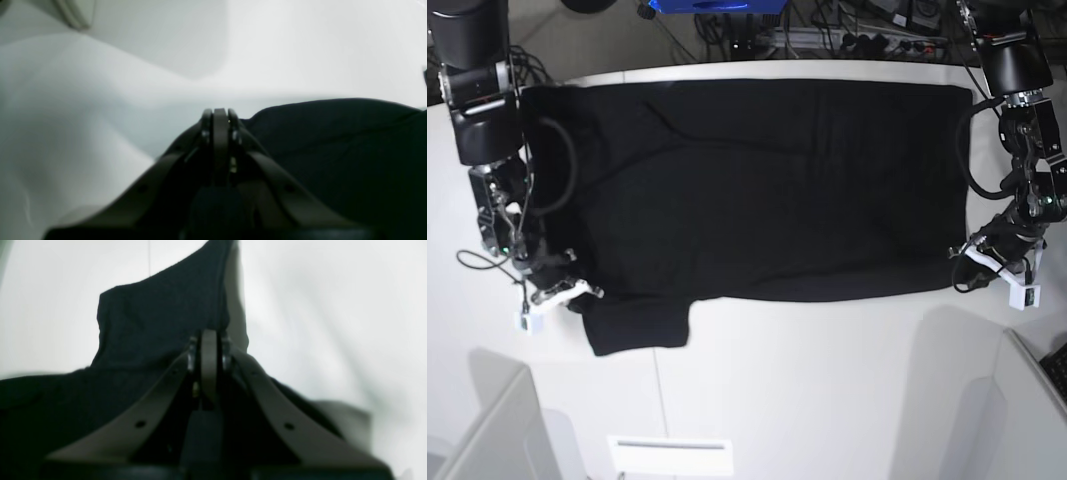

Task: Fold the T-shirt properly
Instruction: 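Lift the hem with both grippers and fold it over toward the collar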

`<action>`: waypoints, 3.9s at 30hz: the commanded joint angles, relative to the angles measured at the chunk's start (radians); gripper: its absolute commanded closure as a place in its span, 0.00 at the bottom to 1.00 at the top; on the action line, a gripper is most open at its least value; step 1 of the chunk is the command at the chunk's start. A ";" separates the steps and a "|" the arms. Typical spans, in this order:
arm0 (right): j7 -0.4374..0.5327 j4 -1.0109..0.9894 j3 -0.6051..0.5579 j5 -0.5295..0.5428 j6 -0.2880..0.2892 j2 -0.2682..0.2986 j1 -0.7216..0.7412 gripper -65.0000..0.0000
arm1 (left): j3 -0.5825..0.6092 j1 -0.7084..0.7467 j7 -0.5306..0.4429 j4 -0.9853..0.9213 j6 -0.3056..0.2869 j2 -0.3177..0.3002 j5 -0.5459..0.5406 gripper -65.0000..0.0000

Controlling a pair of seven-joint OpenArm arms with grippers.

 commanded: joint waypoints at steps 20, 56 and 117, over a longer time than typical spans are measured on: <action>-0.016 0.196 0.057 0.014 0.004 0.048 -0.095 1.00 | -0.079 0.152 -0.019 0.132 -0.002 -0.022 -0.138 1.00; -0.415 0.530 0.535 0.008 0.004 -0.005 -0.388 1.00 | -0.169 0.343 -0.017 0.299 -0.002 -0.042 -0.164 1.00; -0.863 0.972 0.992 0.008 0.004 -0.246 -0.732 1.00 | -0.227 0.571 -0.019 0.402 -0.004 -0.042 -0.158 1.00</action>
